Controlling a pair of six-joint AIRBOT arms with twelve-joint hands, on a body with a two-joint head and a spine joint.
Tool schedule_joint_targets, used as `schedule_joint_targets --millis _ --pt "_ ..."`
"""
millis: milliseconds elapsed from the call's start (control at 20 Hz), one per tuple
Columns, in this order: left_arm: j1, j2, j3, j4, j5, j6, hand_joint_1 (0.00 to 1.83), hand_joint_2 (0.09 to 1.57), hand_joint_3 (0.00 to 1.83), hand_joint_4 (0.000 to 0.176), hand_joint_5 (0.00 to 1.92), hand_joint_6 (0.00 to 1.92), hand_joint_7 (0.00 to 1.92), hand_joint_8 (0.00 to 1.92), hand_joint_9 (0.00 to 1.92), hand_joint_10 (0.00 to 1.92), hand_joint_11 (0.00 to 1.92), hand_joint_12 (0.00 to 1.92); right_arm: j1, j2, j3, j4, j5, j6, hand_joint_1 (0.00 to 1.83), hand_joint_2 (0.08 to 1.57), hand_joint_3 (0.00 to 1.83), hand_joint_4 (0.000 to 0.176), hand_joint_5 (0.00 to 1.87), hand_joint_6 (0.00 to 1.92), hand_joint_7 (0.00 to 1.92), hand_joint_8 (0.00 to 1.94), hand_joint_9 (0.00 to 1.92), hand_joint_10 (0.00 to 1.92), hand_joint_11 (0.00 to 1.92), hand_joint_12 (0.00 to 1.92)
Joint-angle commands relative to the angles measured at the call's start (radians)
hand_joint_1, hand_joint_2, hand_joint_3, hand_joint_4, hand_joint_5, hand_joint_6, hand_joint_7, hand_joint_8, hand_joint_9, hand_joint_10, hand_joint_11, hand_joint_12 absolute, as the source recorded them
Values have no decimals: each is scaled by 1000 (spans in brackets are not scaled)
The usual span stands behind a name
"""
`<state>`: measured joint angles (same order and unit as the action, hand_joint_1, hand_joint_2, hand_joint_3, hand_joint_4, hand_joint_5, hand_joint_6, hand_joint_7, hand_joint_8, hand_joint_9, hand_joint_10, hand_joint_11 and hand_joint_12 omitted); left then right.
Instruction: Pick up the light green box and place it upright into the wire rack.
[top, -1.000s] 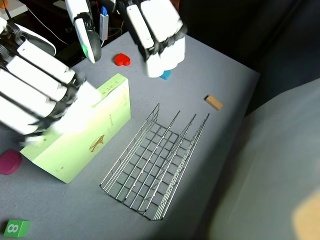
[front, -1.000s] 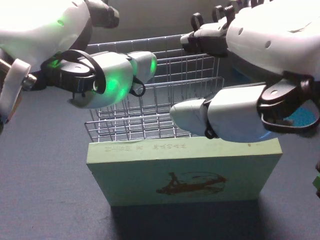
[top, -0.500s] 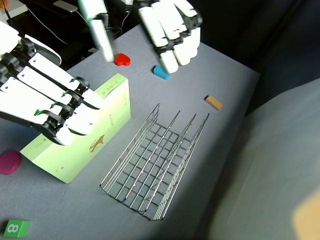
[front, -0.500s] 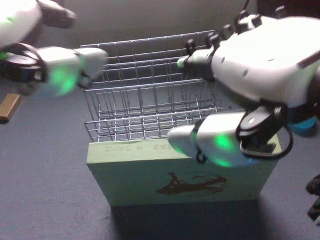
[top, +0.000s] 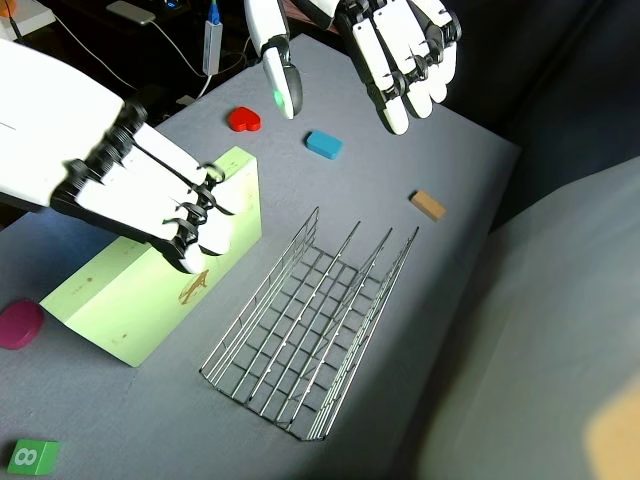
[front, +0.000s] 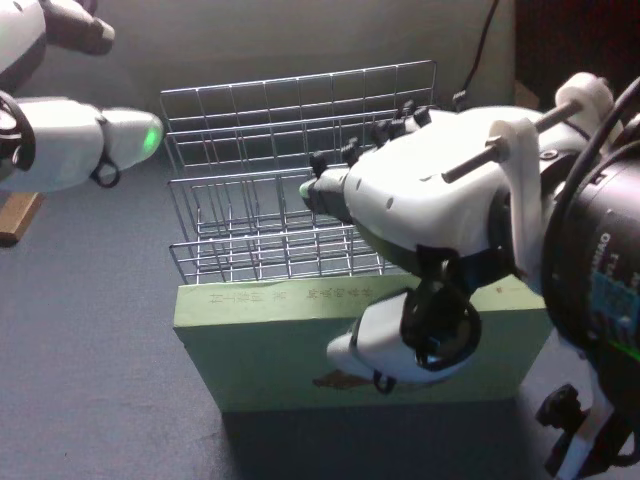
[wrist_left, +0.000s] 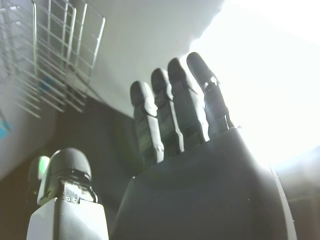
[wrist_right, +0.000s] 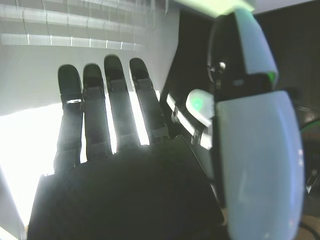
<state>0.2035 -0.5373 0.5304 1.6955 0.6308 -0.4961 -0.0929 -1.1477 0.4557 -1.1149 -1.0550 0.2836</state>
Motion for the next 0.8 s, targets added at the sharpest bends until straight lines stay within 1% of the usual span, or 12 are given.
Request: schedule_joint_targets --millis 0,200,300,400,550,600,650,750 --pt "-14 7 6 61 1 15 169 1196 0 17 490 3 393 1 337 3 0 832 13 -7 1 -90 16 3 742 1046 0 0 219 8 251 2 190 0 0 833" --pt "-23 13 39 61 -53 82 169 1196 0 16 490 3 388 0 332 1 0 832 12 -46 17 -78 6 7 808 1042 0 0 233 1 246 0 146 0 0 704" --pt "-31 18 54 61 -79 116 170 1196 0 16 491 3 388 0 332 1 0 832 2 -73 44 -64 2 7 807 1041 0 0 193 1 209 1 111 1 0 637" --pt "-36 23 64 61 -92 134 170 1196 0 16 492 3 388 0 332 1 0 831 -9 -96 74 -51 6 6 807 1040 0 0 183 0 189 2 97 1 0 574" --pt "-37 28 72 51 -113 194 170 1196 0 16 492 3 387 0 332 0 0 830 -21 -124 116 -40 18 7 807 1041 0 0 182 0 189 3 96 1 0 566" --pt "-40 28 80 -18 -142 286 170 1197 0 17 492 3 387 0 331 0 0 829 -22 -133 129 -24 25 7 807 1042 1 0 181 0 189 2 95 1 0 566" --pt "-47 28 84 -46 -153 331 170 1197 0 17 492 3 387 0 331 0 0 828 -24 -136 134 -15 28 6 820 1030 0 0 176 0 188 2 89 0 0 567" --pt "-62 30 91 -61 -170 371 169 1197 0 17 491 2 387 0 331 0 0 829 -32 -141 137 -8 36 6 823 1027 0 0 171 0 190 1 87 0 0 553"
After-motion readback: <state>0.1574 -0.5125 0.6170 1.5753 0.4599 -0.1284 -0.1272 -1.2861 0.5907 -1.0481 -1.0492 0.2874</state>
